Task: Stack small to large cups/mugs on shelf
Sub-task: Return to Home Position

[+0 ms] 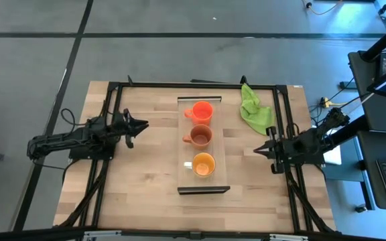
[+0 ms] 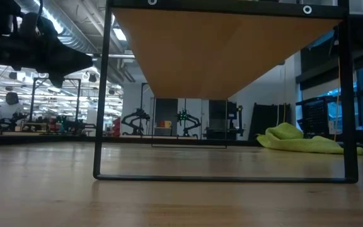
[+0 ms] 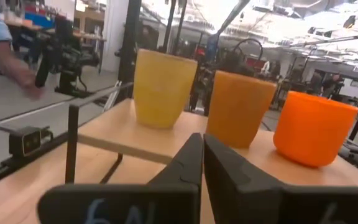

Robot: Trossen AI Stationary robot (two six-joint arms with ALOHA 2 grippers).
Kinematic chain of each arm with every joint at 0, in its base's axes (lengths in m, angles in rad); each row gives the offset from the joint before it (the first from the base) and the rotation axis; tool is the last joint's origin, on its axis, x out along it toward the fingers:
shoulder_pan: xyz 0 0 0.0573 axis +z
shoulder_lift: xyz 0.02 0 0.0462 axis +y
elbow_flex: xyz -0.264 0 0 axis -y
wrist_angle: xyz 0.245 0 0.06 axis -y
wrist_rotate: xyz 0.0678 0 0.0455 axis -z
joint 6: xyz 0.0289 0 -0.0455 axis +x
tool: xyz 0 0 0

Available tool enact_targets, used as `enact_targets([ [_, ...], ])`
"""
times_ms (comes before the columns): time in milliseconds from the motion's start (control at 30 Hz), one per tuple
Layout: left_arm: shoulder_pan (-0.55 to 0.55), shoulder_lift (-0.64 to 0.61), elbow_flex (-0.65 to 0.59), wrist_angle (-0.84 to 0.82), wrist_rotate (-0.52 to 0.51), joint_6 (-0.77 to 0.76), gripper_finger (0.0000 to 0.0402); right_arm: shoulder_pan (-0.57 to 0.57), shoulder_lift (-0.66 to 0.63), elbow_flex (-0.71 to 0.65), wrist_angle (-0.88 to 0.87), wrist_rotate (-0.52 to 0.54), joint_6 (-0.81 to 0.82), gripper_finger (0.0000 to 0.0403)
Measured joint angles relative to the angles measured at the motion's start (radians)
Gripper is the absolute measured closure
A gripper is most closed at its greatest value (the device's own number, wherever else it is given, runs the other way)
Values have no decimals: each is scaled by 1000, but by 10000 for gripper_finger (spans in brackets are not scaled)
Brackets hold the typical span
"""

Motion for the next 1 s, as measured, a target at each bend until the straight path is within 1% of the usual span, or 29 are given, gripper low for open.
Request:
enact_targets([
  [100, 0, 0, 0, 0, -2, 18, 327, 0, 0, 0, -17, 0, 0, 386],
  [1000, 0, 1, 0, 1, -2, 19, 327, 0, 0, 0, -14, 0, -1, 386],
])
